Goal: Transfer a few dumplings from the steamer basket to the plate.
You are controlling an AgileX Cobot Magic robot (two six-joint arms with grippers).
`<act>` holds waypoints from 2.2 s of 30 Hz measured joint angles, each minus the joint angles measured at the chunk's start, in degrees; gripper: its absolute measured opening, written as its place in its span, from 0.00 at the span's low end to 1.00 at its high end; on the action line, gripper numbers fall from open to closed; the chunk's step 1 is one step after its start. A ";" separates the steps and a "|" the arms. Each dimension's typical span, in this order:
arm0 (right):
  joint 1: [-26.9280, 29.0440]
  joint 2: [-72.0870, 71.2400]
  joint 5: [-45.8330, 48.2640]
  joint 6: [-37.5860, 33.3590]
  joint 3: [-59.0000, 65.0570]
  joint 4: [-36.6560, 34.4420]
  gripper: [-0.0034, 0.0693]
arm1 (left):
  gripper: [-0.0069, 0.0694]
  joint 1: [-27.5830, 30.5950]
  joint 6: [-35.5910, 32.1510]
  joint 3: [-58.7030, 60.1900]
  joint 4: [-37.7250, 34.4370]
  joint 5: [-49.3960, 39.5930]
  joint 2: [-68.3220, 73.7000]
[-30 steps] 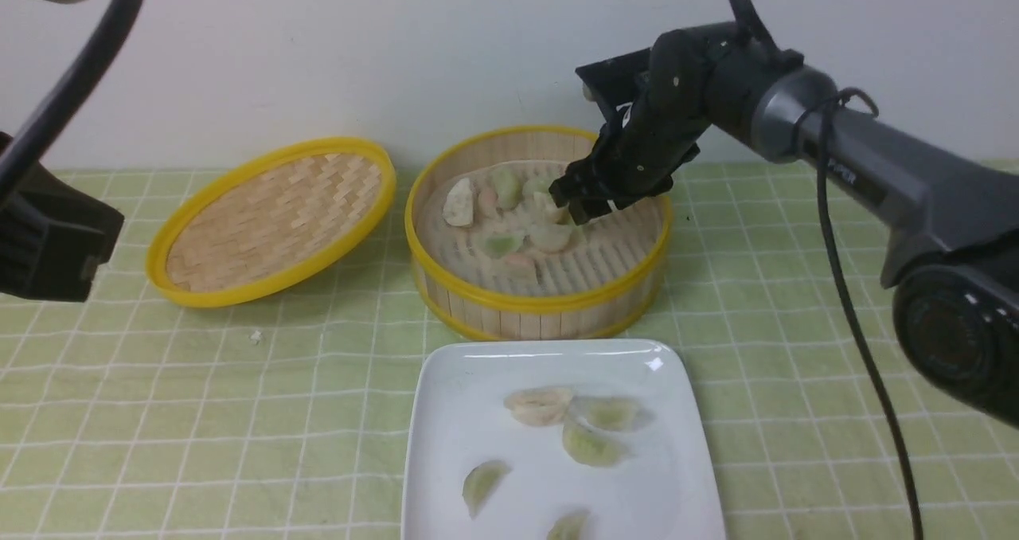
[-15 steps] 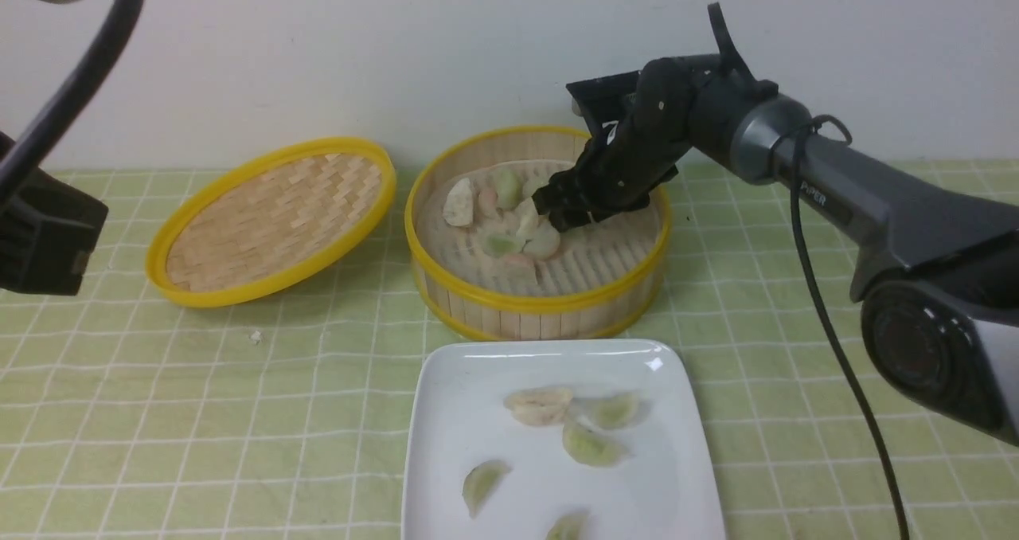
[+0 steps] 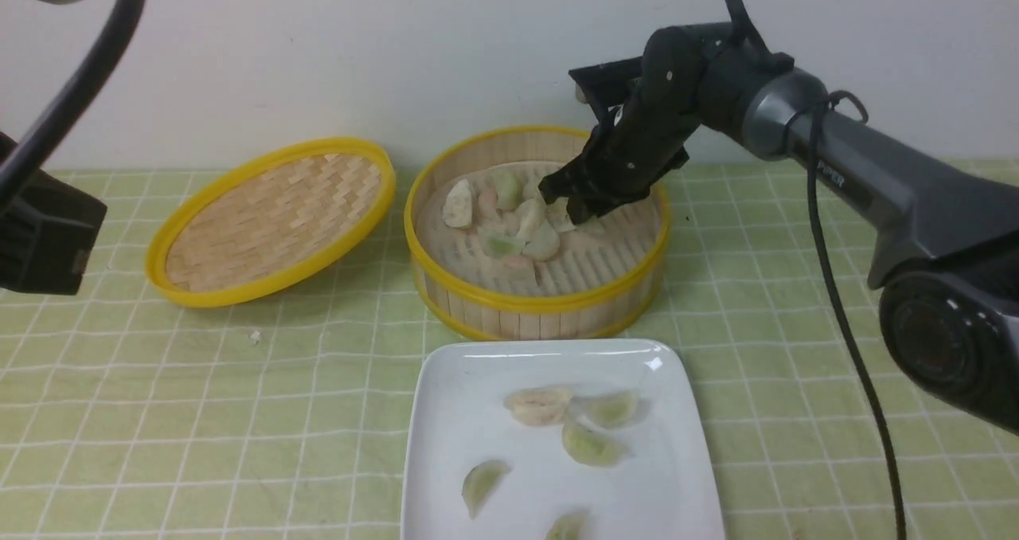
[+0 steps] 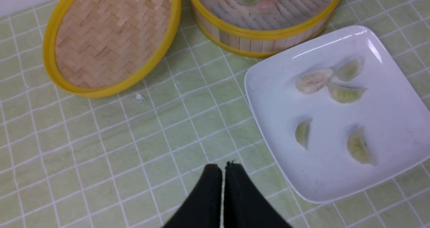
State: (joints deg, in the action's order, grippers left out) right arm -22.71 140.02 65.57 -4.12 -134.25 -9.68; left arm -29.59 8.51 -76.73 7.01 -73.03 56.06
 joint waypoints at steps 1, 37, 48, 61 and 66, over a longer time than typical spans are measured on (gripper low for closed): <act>0.00 -1.62 2.05 -0.15 -0.72 0.05 0.25 | 0.08 0.00 0.00 0.00 0.00 0.00 0.00; -12.98 -42.18 -14.56 -0.53 70.60 -7.34 0.49 | 0.08 0.00 0.00 0.00 -4.03 0.00 -1.67; -12.98 -56.06 2.55 5.49 59.84 1.27 0.38 | 0.08 0.00 0.00 0.00 -4.33 0.00 -1.74; -12.98 -112.08 -15.70 14.78 75.09 12.67 0.03 | 0.08 0.00 0.00 0.00 -6.63 4.47 -1.74; -12.98 -130.35 -26.86 16.15 91.95 13.54 0.03 | 0.08 0.00 0.00 0.00 -8.23 9.04 -1.74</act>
State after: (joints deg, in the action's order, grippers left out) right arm -35.69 9.67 38.71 12.03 -42.30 3.86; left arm -29.59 8.51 -76.73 -1.23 -63.99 54.31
